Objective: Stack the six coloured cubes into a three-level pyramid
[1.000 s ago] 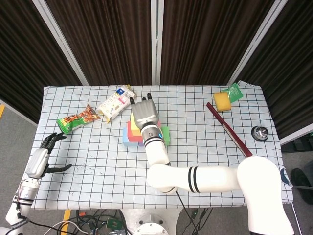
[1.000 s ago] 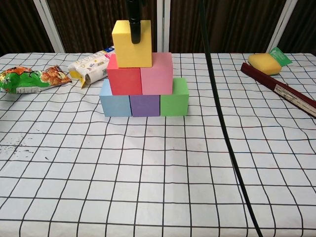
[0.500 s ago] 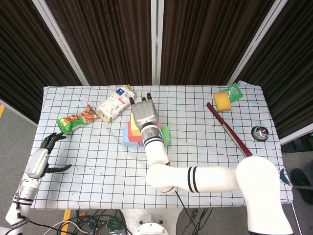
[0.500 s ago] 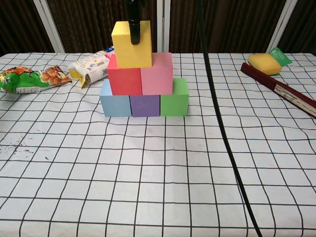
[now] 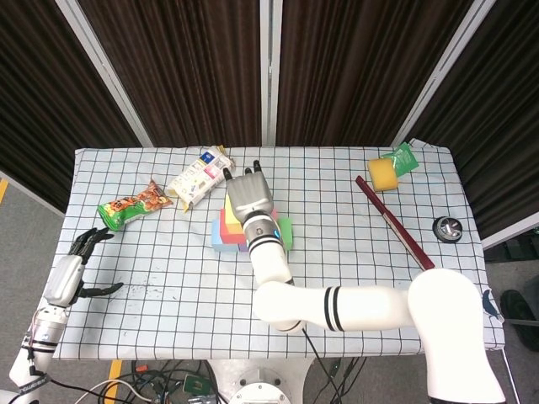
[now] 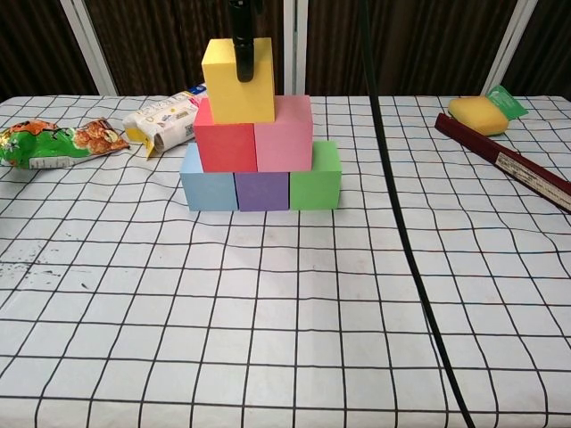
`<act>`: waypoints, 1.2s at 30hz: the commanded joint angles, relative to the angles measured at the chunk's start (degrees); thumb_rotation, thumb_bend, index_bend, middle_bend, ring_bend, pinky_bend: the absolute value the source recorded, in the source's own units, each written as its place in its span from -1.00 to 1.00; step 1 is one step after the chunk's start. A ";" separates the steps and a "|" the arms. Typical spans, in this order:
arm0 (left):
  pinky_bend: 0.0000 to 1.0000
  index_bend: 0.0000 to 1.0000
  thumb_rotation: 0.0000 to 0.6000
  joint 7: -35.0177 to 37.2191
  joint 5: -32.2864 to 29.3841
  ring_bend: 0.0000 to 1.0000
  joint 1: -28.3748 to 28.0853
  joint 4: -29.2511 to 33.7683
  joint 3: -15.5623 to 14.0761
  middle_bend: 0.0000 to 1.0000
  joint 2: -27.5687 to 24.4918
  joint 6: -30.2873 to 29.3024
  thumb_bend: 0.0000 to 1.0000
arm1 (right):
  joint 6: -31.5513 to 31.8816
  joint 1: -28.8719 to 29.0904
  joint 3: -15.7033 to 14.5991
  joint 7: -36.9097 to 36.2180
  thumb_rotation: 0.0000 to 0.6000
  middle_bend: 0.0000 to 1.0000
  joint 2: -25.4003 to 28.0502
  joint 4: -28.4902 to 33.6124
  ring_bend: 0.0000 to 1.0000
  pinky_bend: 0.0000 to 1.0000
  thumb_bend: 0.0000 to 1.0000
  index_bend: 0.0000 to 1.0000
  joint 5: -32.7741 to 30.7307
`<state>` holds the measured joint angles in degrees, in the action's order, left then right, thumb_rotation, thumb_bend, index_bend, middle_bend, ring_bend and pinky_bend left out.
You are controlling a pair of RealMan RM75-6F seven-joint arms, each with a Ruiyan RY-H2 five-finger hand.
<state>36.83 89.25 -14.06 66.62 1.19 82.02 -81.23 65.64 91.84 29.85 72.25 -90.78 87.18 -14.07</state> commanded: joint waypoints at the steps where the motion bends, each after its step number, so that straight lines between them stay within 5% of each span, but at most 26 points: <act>1: -0.94 -0.85 1.00 -0.03 -0.01 -1.00 -0.02 -0.05 0.01 -0.68 0.03 0.05 -1.00 | -0.36 -0.16 0.18 0.08 1.00 0.06 0.25 0.24 -0.69 -1.00 -0.93 -1.00 -0.42; 36: -0.94 -0.85 1.00 0.17 -0.02 -1.00 0.02 -0.09 0.03 -0.68 -0.07 -0.05 -1.00 | -1.71 -0.59 -0.01 -1.76 1.00 -0.26 1.05 0.91 -0.76 -1.00 -1.00 -1.00 -0.32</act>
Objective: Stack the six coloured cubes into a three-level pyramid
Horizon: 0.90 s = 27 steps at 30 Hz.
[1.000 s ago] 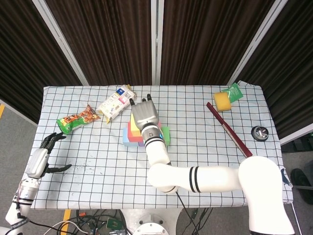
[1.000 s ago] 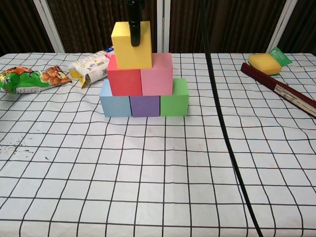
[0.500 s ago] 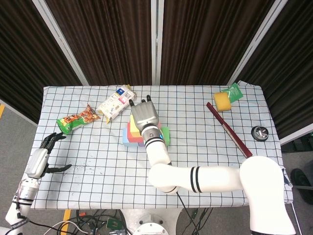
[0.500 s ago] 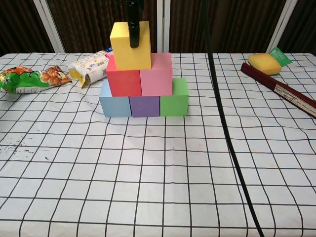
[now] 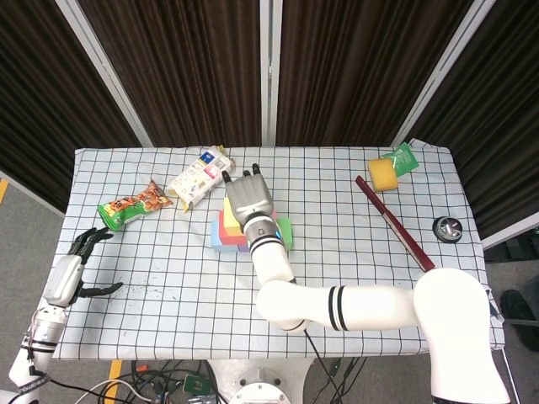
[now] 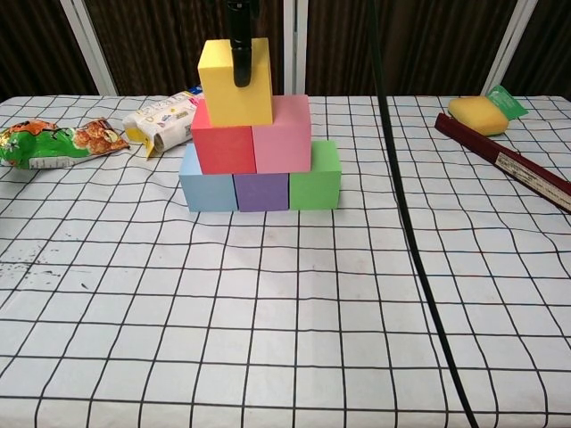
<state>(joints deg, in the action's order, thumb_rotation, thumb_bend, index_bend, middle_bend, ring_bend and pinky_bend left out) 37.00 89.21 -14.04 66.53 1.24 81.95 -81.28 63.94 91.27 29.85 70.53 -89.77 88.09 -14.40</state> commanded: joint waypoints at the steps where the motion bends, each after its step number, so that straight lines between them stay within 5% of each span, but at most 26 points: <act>1: -0.94 -0.85 1.00 -0.03 0.04 -1.00 -0.01 0.00 -0.03 -0.68 0.00 0.01 -1.00 | -0.09 -0.06 0.01 -0.10 1.00 -0.27 0.13 -0.01 -0.76 -1.00 -1.00 -1.00 -0.05; 17: -0.94 -0.85 1.00 -0.42 0.12 -1.00 -0.17 0.38 0.02 -0.68 -0.11 0.08 -1.00 | -0.26 -0.37 -0.12 -1.00 1.00 -0.35 1.03 0.99 -0.79 -1.00 -1.00 -1.00 -0.07; 27: -0.94 -0.85 1.00 -0.52 0.08 -1.00 -0.23 0.47 0.05 -0.68 -0.14 0.16 -1.00 | -0.54 -0.78 0.41 -2.58 1.00 -0.62 2.00 2.19 -0.93 -1.00 -1.00 -1.00 0.52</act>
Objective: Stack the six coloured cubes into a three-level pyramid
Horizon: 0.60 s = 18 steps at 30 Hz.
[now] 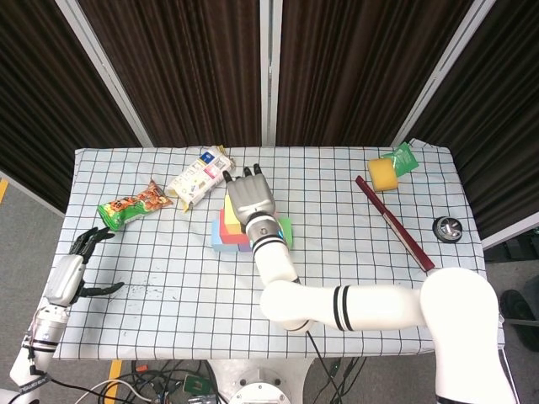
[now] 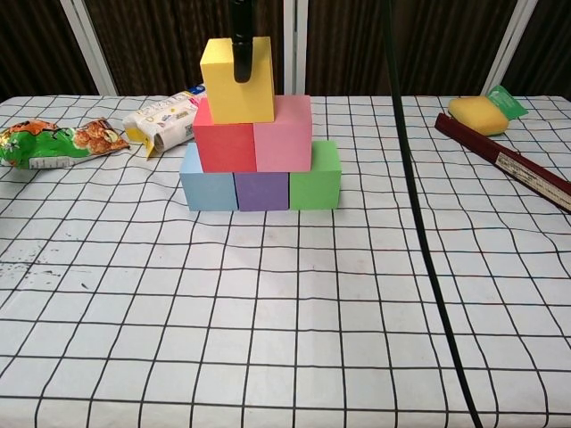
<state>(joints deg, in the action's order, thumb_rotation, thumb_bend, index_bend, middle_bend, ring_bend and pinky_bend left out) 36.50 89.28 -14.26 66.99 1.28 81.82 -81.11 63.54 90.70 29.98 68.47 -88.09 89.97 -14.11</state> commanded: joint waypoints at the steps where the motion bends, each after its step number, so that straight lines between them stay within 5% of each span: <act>1: -0.94 -0.85 1.00 -0.06 0.04 -1.00 -0.01 0.03 0.00 -0.68 -0.01 -0.03 -1.00 | -0.23 -0.45 0.55 -1.11 1.00 -0.68 0.65 0.66 -0.96 -1.00 -1.00 -1.00 0.50; 5: -0.94 -0.85 1.00 -0.34 0.03 -1.00 -0.05 0.15 0.07 -0.68 -0.07 -0.09 -1.00 | -0.45 -1.70 1.65 -3.59 1.00 -0.88 2.53 2.46 -1.00 -1.00 -1.00 -1.00 1.76; 11: -0.94 -0.85 1.00 -0.87 -0.09 -1.00 -0.15 0.35 0.19 -0.68 -0.14 0.02 -1.00 | -0.48 -4.89 2.31 -6.50 1.00 -0.92 7.71 6.01 -1.00 -1.00 -1.00 -1.00 2.25; 18: -0.94 -0.85 1.00 -1.32 -0.22 -1.00 0.05 0.18 0.15 -0.68 -0.06 -0.11 -1.00 | -2.89 -10.90 -1.97 -8.72 1.00 -0.93 12.95 6.96 -1.00 -1.00 -1.00 -1.00 2.41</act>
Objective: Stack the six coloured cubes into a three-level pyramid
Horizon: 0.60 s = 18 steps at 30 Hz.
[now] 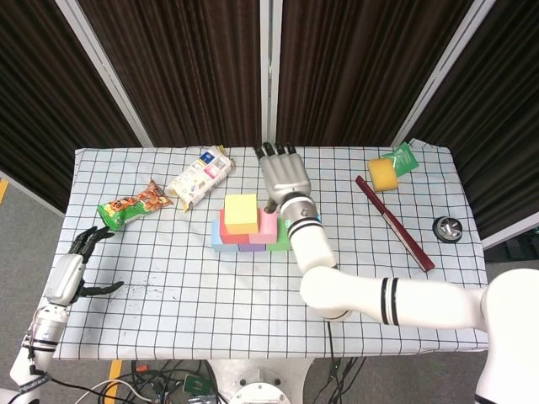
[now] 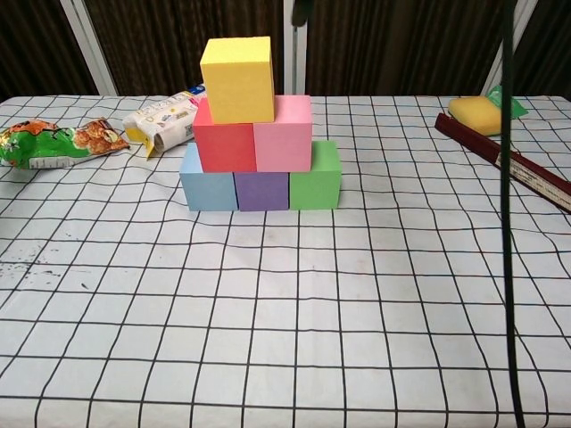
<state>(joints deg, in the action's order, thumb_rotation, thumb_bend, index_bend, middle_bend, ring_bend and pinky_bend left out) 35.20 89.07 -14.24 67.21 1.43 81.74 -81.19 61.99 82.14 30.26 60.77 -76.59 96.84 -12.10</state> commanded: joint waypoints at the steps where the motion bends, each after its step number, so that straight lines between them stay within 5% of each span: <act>1: -0.94 -0.85 1.00 -0.09 -0.03 -1.00 0.08 -0.13 0.00 -0.68 0.08 -0.09 -1.00 | -2.27 -3.66 -3.56 -1.75 1.00 -0.93 1.83 -0.36 -1.00 -1.00 -1.00 -1.00 1.46; 12: -0.94 -0.85 1.00 -0.92 -0.02 -1.00 0.05 -1.74 -0.22 -0.68 1.45 0.26 -1.00 | -12.21 -16.07 -13.02 -17.67 1.00 -0.95 -2.68 -9.46 -1.00 -1.00 -1.00 -1.00 20.29; 18: -0.95 -0.85 1.00 -1.07 -0.11 -1.00 0.14 -2.15 -0.15 -0.68 1.77 0.10 -1.00 | -15.85 -20.24 -15.07 -27.12 1.00 -0.96 -9.84 -17.64 -1.00 -1.00 -1.00 -1.00 28.21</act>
<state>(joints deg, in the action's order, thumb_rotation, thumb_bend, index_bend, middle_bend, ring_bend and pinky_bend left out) 34.13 88.97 -14.11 65.06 1.28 83.50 -81.10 48.16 63.94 16.48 36.91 -83.50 82.30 13.07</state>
